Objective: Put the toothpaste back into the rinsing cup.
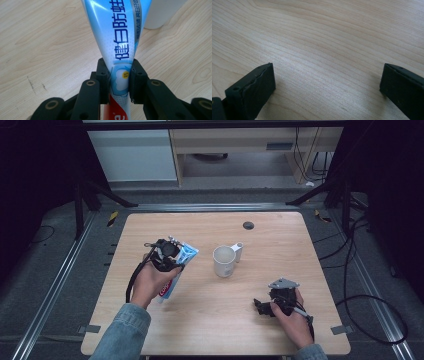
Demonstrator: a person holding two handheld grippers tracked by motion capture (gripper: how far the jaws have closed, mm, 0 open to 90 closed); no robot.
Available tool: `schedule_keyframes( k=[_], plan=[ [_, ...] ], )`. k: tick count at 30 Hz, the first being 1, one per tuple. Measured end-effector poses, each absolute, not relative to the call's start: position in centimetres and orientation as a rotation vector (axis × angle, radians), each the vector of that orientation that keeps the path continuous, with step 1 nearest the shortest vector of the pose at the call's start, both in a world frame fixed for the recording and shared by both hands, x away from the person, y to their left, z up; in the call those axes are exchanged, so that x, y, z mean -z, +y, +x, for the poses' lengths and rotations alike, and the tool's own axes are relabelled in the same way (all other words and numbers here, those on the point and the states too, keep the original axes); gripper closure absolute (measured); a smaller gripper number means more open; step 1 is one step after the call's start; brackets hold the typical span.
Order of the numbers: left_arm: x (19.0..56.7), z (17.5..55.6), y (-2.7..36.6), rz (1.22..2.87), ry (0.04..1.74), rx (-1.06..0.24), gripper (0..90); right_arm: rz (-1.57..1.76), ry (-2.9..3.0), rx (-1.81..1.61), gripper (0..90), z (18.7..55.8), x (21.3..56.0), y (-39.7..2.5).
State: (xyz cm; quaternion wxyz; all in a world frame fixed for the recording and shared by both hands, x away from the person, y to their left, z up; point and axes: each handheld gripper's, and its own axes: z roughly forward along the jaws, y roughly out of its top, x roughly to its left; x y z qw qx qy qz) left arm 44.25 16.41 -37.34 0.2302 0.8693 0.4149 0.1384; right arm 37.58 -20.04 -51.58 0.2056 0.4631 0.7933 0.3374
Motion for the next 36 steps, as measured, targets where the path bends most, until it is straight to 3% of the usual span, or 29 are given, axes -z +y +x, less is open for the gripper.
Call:
schedule_keyframes(
  k=[18,36],
  plan=[
    [35.4,44.1,17.1,2.279,1.132,-0.468,73.2,1.289,2.211,-0.939,0.3,37.6,51.6,-20.0],
    [34.5,44.3,14.6,2.234,1.067,-0.536,73.3,1.287,2.211,-0.938,0.3,37.6,51.6,-20.1]
  ],
)
